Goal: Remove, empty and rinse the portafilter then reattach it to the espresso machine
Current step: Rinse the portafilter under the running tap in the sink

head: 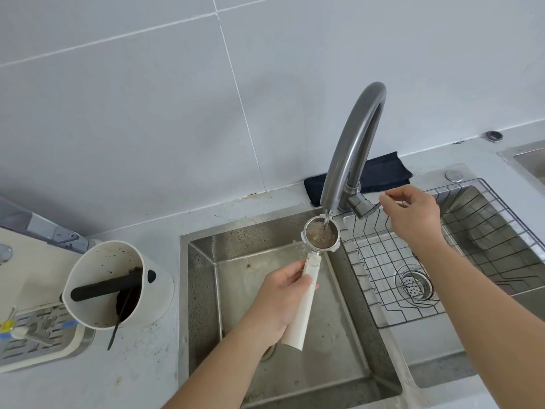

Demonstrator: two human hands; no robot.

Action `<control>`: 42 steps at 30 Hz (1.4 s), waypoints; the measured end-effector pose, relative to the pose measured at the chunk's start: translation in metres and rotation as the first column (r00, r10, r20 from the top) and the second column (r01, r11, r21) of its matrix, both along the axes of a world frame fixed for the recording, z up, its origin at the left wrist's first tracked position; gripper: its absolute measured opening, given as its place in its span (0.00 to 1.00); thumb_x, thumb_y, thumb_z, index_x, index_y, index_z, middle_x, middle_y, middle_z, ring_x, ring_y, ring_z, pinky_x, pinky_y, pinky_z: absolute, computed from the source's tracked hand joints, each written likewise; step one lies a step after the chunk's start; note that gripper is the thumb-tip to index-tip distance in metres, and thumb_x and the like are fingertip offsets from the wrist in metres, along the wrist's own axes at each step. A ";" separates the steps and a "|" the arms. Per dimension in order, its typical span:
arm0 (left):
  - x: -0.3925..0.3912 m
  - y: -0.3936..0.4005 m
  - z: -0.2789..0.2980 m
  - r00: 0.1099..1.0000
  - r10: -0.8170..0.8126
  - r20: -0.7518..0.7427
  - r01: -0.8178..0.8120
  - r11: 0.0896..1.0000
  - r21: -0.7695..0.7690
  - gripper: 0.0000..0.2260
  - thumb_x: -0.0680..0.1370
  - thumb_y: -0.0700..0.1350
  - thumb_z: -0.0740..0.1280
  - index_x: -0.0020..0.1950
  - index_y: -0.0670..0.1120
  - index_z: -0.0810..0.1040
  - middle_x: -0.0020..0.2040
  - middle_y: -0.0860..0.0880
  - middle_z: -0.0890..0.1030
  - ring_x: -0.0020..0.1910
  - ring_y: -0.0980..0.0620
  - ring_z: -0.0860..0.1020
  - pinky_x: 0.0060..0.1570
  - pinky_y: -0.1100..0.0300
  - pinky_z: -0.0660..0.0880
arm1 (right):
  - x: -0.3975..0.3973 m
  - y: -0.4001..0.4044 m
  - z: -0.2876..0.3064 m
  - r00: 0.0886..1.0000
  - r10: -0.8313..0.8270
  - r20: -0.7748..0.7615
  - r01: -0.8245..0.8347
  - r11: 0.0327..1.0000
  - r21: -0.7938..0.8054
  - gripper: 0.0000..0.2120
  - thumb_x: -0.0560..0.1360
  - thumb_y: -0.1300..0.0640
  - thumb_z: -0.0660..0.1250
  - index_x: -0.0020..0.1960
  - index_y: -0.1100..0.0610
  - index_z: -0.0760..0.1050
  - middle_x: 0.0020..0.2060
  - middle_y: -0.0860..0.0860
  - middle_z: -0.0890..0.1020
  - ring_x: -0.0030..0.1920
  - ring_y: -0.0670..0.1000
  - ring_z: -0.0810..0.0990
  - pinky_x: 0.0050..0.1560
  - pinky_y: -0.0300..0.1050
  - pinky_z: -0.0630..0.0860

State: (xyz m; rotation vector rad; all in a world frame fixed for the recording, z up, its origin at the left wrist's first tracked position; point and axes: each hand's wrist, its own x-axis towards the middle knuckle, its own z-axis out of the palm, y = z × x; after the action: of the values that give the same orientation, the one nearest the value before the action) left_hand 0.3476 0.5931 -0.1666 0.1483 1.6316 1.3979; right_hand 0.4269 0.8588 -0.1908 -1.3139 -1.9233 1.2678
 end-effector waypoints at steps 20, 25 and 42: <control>-0.004 0.020 0.004 0.947 0.182 0.263 -0.157 0.981 -0.114 0.04 0.76 0.37 0.70 0.49 0.38 0.82 0.37 0.40 0.84 0.34 0.46 0.83 0.37 0.55 0.81 | -0.001 -0.002 0.002 1.000 -0.025 0.014 0.025 1.000 -0.009 0.04 0.75 0.49 0.70 0.42 0.46 0.79 0.43 0.45 0.84 0.36 0.45 0.79 0.31 0.40 0.73; -0.005 0.020 0.003 0.997 0.041 0.072 -0.026 0.979 -0.200 0.04 0.74 0.41 0.71 0.45 0.49 0.84 0.41 0.41 0.85 0.34 0.46 0.82 0.33 0.57 0.79 | -0.001 -0.002 0.002 1.000 -0.026 0.012 0.026 1.000 -0.011 0.03 0.76 0.49 0.70 0.44 0.46 0.79 0.43 0.46 0.85 0.36 0.46 0.79 0.32 0.41 0.72; -0.013 -0.012 0.006 0.927 -0.202 -0.317 0.124 0.961 -0.249 0.16 0.72 0.44 0.70 0.43 0.69 0.80 0.38 0.65 0.82 0.32 0.64 0.78 0.28 0.66 0.76 | -0.001 -0.001 0.001 1.000 -0.024 0.018 0.024 1.000 -0.001 0.03 0.75 0.48 0.71 0.43 0.45 0.79 0.43 0.41 0.83 0.38 0.50 0.83 0.32 0.46 0.78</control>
State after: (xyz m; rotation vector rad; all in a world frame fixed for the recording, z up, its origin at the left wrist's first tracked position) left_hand 0.3345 0.5809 -0.1609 0.4039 2.0002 1.0914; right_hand 0.4257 0.8580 -0.1901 -1.3503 -1.9132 1.2499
